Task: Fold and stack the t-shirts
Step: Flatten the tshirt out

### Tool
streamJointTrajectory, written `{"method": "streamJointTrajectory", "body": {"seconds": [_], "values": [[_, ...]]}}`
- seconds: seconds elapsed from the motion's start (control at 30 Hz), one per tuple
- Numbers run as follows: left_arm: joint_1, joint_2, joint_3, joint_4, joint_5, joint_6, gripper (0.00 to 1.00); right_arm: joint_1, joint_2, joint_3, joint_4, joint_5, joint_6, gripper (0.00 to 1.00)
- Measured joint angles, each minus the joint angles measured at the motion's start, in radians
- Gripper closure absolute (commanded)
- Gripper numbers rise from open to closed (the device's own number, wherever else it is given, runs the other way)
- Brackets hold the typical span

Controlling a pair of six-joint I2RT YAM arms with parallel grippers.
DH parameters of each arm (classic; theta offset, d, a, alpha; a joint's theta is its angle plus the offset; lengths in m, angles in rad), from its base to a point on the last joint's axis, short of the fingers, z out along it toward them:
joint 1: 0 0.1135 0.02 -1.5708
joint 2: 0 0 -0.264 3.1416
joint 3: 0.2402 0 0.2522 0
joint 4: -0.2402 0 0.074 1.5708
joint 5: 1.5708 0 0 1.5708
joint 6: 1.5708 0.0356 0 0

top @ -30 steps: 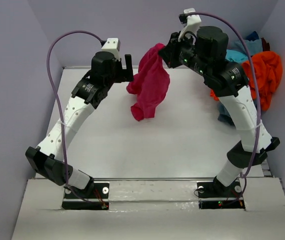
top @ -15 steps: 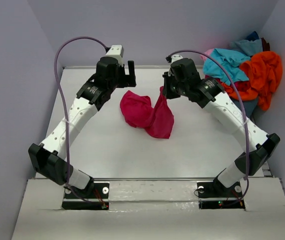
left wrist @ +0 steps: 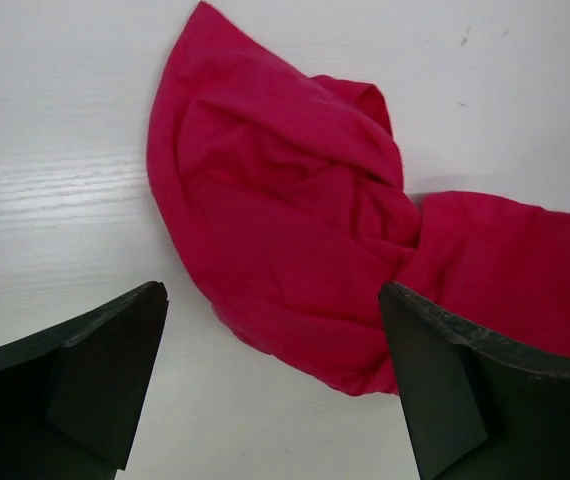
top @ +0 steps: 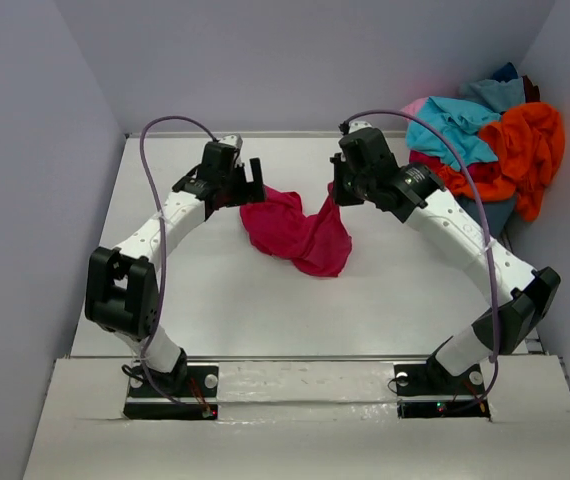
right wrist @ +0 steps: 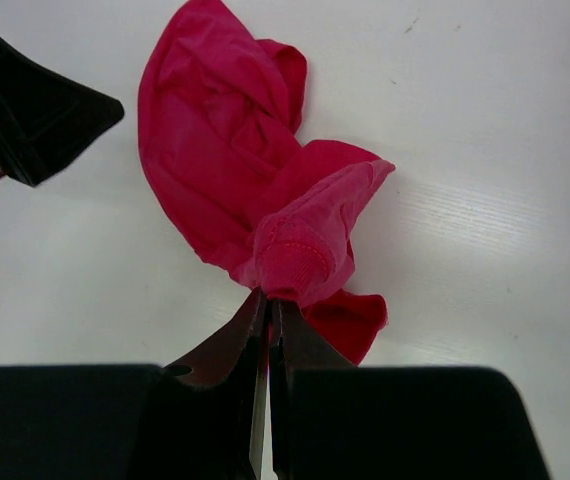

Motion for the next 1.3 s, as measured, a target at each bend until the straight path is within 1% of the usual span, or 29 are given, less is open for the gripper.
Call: {"method": "streamJointTrajectory", "body": {"seconds": [0.07,0.17,0.43,0.57,0.8,0.93,1.07,1.3], "values": [[0.050,0.015,-0.019,0.006,0.035,-0.017,0.01,0.000,-0.003,-0.021,-0.003,0.007,0.011,0.93],[0.101,0.036,-0.018,0.017,0.046,-0.021,0.01,0.000,-0.014,-0.040,-0.004,0.014,0.018,0.93],[0.122,0.156,0.042,0.051,0.145,-0.019,0.01,0.000,-0.022,-0.048,-0.004,0.021,0.031,0.93],[0.137,0.215,0.047,0.076,0.247,-0.021,0.01,0.000,-0.021,-0.048,-0.004,0.021,0.040,0.93],[0.154,0.194,0.035,0.124,0.306,-0.020,0.01,0.000,-0.017,-0.055,-0.002,0.021,0.048,0.93],[0.163,0.166,0.036,0.129,0.322,-0.020,0.01,0.000,-0.014,-0.065,-0.001,0.021,0.048,0.93],[0.163,0.161,0.037,0.125,0.304,-0.019,0.01,0.000,-0.008,-0.065,0.003,0.021,0.048,0.93],[0.187,0.154,0.037,0.100,0.188,-0.069,0.01,0.000,-0.005,-0.065,0.003,0.025,0.047,0.93]]}}
